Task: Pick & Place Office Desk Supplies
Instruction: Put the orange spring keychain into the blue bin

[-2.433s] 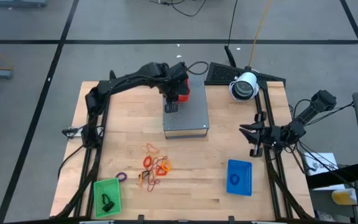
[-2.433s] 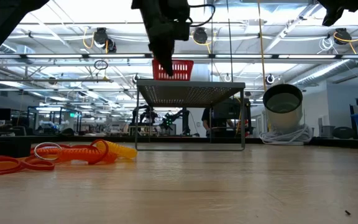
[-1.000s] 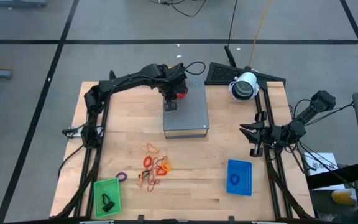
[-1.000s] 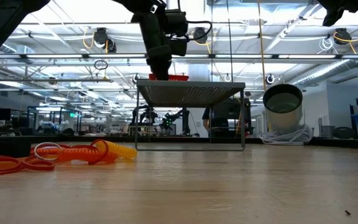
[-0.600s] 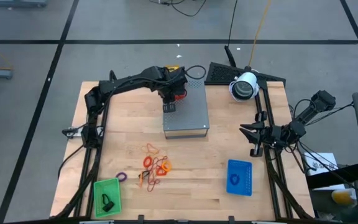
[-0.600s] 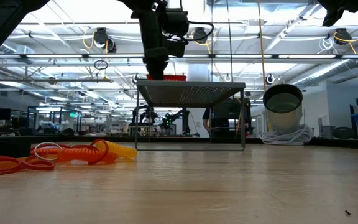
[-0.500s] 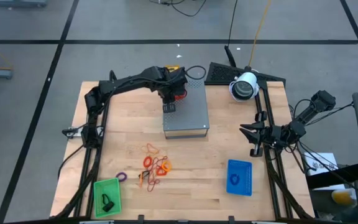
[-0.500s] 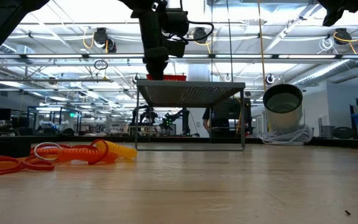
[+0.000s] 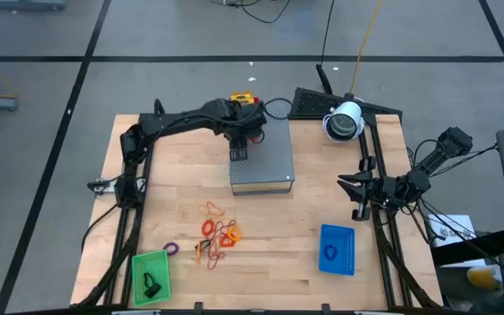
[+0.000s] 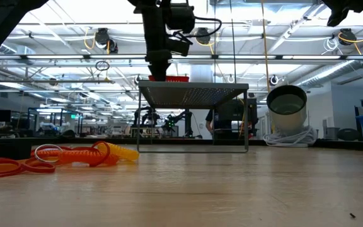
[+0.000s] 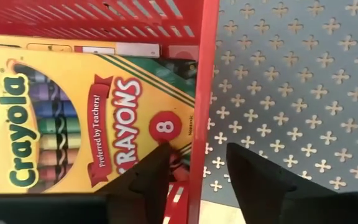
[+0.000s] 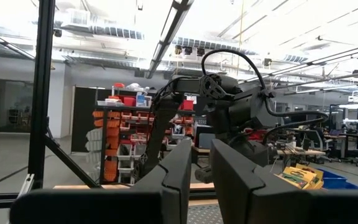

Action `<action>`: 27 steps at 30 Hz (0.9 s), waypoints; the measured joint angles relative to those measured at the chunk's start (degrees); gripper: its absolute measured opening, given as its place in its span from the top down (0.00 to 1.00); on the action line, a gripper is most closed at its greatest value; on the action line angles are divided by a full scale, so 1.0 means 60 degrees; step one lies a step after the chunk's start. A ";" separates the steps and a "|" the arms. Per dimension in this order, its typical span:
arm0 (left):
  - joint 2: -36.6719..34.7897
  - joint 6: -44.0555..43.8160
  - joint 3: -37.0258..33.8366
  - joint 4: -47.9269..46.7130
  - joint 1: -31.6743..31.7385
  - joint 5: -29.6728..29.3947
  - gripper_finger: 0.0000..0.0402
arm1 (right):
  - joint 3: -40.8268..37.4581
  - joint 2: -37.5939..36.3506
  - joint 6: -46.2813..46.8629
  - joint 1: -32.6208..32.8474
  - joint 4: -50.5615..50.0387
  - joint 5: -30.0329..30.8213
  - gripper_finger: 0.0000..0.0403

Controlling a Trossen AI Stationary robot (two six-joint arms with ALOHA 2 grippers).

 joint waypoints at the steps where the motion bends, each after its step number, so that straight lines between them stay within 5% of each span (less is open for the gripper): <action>1: 0.0000 -0.0034 0.0000 0.0000 -0.0017 -0.0054 0.56 | 0.0000 0.0000 -0.0002 0.0000 0.0000 -0.0001 0.88; 14: 0.0004 0.0004 0.0115 -0.0004 -0.0073 -0.0090 0.43 | 0.0000 0.0000 -0.0002 0.0000 0.0003 -0.0001 0.88; 27: 0.0007 -0.0003 0.1735 -0.1244 -0.0114 -0.0127 0.40 | 0.0000 0.0001 -0.0002 0.0000 0.0000 -0.0001 0.88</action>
